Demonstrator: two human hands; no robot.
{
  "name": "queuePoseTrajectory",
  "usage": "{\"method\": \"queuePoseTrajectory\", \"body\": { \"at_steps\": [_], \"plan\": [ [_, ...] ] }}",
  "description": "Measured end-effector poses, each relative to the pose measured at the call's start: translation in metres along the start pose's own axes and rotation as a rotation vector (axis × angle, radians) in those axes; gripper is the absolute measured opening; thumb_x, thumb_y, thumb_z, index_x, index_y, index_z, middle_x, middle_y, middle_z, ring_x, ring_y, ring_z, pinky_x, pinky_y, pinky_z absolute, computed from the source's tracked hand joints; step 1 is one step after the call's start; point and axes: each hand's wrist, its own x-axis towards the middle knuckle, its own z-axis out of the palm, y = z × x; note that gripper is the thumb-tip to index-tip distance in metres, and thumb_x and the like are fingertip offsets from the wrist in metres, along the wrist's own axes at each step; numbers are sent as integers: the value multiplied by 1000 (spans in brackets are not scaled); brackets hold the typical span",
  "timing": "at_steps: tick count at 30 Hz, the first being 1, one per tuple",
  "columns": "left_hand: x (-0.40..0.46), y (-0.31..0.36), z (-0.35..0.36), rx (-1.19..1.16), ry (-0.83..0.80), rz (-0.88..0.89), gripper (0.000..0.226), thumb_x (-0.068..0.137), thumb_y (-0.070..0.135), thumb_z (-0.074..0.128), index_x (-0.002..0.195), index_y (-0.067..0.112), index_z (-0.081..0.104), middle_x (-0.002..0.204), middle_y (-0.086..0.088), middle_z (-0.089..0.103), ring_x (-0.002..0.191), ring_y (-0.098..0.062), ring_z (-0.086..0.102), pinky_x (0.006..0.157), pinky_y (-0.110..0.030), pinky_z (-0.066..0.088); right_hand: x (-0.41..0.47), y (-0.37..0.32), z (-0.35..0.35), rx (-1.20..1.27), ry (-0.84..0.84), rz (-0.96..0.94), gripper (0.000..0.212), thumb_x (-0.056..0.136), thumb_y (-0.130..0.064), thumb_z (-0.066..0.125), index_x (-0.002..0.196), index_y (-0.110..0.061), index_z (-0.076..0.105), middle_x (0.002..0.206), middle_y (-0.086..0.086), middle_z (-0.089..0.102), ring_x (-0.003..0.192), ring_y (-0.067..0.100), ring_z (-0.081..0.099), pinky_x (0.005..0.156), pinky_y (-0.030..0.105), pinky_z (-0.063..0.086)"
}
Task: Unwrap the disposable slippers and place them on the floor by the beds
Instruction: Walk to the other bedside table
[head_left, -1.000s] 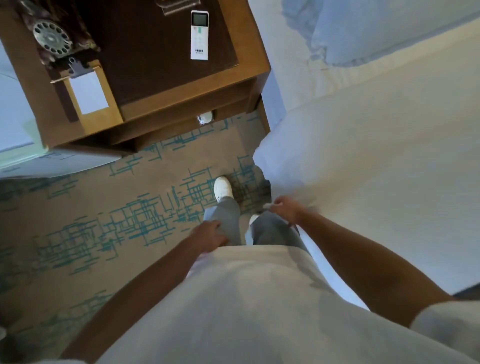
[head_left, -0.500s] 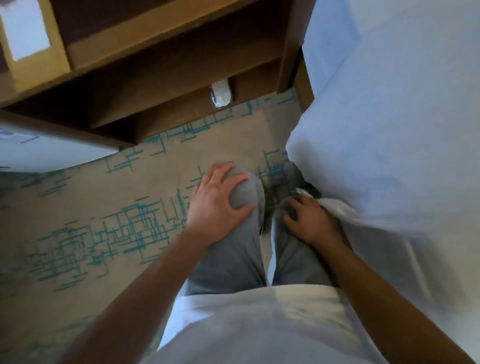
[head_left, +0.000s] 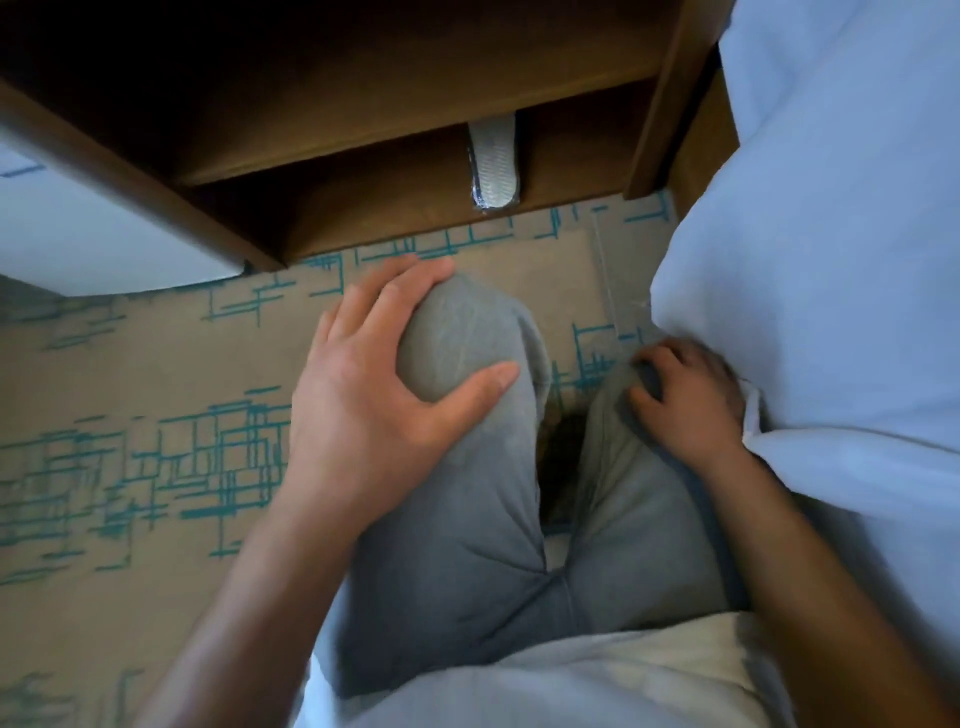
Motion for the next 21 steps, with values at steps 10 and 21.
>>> {"method": "queuePoseTrajectory", "body": {
  "at_steps": [10, 21],
  "plan": [
    [-15, 15, -3, 156, -55, 205, 56, 91, 52, 60, 142, 31, 52, 154, 10, 43, 149, -15, 31, 119, -46, 33, 13, -7, -10, -115, -110, -20, 43, 87, -45, 52, 124, -25, 63, 131, 6, 62, 123, 32, 55, 95, 39, 46],
    [-39, 25, -23, 94, 7, 162, 51, 91, 54, 55, 139, 36, 53, 144, 10, 50, 136, -12, 45, 110, -42, 41, 3, -22, -10, -180, -109, -226, 39, 93, -42, 52, 125, -22, 64, 134, 4, 60, 124, 28, 53, 105, 42, 38]
  ]
}}
